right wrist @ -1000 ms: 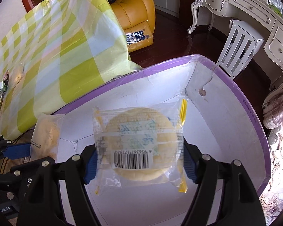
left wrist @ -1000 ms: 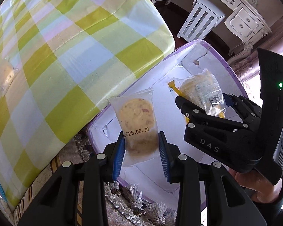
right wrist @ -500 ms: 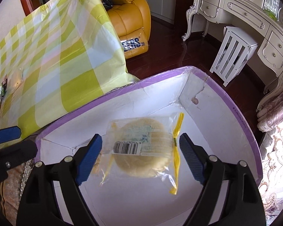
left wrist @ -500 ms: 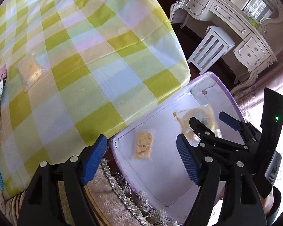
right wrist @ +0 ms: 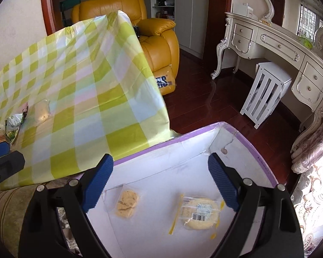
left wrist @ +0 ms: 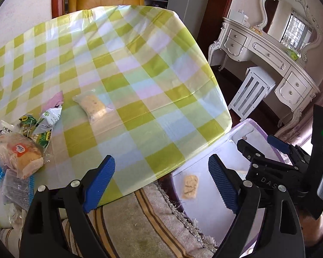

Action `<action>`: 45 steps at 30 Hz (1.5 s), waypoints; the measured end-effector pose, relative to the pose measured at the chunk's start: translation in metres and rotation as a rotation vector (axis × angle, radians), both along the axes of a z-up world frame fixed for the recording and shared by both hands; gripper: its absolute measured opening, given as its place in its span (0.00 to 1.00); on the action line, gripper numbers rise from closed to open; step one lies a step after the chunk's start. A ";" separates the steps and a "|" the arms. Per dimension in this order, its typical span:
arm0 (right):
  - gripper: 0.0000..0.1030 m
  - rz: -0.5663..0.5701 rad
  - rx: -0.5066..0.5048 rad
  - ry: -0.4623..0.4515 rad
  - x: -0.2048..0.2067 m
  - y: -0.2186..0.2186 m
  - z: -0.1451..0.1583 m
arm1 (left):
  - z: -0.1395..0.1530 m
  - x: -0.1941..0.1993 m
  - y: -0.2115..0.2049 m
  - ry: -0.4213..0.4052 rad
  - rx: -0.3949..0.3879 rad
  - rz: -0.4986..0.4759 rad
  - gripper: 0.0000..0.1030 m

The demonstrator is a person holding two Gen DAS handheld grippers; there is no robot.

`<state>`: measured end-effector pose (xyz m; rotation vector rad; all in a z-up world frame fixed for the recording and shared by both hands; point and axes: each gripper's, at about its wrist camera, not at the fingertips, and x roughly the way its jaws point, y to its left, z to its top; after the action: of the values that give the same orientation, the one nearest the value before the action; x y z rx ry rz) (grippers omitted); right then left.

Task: Organize snacks
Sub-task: 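Open both tools over the white box, releasing the bread and biscuit, then grasp the white nut pack with the left tool while the right grasps the orange-labelled bread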

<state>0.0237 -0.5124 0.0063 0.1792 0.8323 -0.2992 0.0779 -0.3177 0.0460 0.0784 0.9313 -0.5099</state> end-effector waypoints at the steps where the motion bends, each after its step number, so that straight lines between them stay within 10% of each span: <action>1: 0.87 0.021 -0.003 -0.009 0.002 0.006 0.004 | 0.002 -0.002 0.005 -0.010 -0.005 0.003 0.83; 22: 0.97 0.269 0.033 -0.043 0.024 0.117 0.042 | 0.007 -0.022 0.187 0.029 -0.157 0.349 0.77; 45: 0.97 0.527 0.055 0.032 0.059 0.220 0.030 | -0.052 -0.016 0.284 0.346 -0.211 0.497 0.70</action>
<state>0.0831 -0.2927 0.0366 0.0023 0.8882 0.2162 0.0622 -0.0334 -0.0062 -0.4357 1.1809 -0.1554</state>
